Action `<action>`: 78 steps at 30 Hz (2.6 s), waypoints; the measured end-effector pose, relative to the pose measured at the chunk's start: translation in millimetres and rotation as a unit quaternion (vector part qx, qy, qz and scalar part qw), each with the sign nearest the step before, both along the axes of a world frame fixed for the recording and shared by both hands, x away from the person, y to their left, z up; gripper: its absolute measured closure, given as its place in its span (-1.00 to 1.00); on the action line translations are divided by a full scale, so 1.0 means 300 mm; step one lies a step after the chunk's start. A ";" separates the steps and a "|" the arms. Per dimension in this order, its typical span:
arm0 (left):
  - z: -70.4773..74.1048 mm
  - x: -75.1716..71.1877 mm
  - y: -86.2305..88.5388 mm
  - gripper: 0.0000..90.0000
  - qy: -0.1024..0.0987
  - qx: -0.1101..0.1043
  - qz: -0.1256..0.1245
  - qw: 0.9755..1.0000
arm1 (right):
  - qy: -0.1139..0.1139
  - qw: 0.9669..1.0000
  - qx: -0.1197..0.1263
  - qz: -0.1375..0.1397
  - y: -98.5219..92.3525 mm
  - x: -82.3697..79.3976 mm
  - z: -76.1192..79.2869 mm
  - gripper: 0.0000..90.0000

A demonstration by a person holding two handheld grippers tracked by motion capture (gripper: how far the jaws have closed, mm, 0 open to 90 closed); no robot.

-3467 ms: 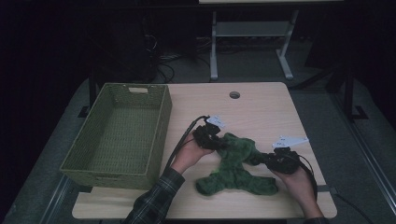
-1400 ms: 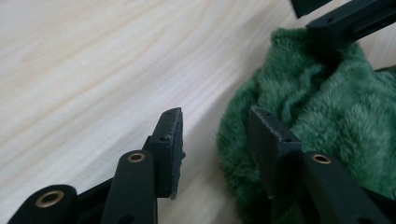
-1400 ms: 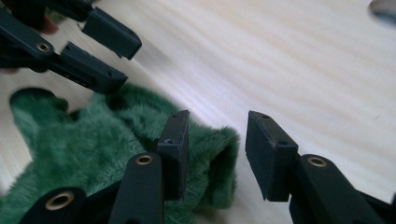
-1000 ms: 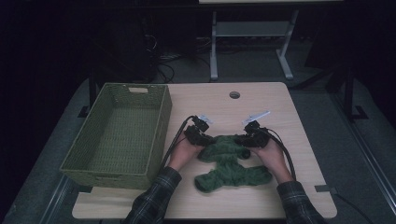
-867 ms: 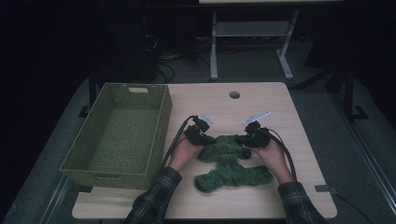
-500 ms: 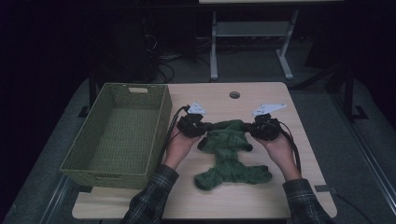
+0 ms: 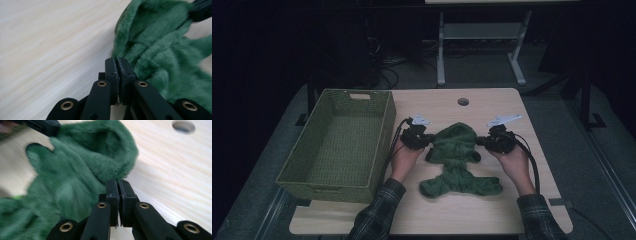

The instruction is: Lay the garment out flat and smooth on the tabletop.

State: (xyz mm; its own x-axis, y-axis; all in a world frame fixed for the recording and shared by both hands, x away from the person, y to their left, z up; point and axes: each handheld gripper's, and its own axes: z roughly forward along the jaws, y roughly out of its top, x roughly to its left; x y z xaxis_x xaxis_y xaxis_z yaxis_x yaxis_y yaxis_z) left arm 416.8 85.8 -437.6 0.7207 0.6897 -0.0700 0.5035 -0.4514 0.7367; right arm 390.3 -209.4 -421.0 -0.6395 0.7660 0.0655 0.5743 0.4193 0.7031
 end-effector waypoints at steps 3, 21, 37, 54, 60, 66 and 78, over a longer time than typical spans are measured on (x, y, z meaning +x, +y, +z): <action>-0.024 0.011 0.005 0.89 0.011 -0.003 -0.008 1.000 | 0.013 1.000 0.000 -0.007 -0.007 0.013 -0.026 0.99; -0.012 0.009 0.001 0.94 0.001 -0.020 -0.013 1.000 | 0.056 0.997 0.049 -0.020 0.061 0.167 -0.064 0.43; -0.028 0.106 -0.059 0.26 0.041 -0.016 -0.015 0.999 | 0.038 0.998 0.045 0.002 0.048 0.151 -0.048 0.97; -0.057 0.126 -0.065 0.93 0.002 -0.029 -0.013 0.999 | 0.035 0.999 0.016 -0.033 -0.075 0.095 -0.054 1.00; -0.115 0.152 -0.083 0.91 0.006 -0.012 -0.022 1.000 | 0.050 0.998 0.006 -0.043 -0.079 0.109 -0.125 1.00; -0.115 0.173 -0.119 0.89 0.006 -0.012 -0.029 0.999 | 0.031 0.997 -0.010 -0.063 -0.100 0.128 -0.137 1.00; 0.012 0.077 -0.048 0.14 -0.012 -0.028 -0.034 0.999 | -0.003 0.998 0.022 -0.063 -0.100 0.064 -0.044 0.29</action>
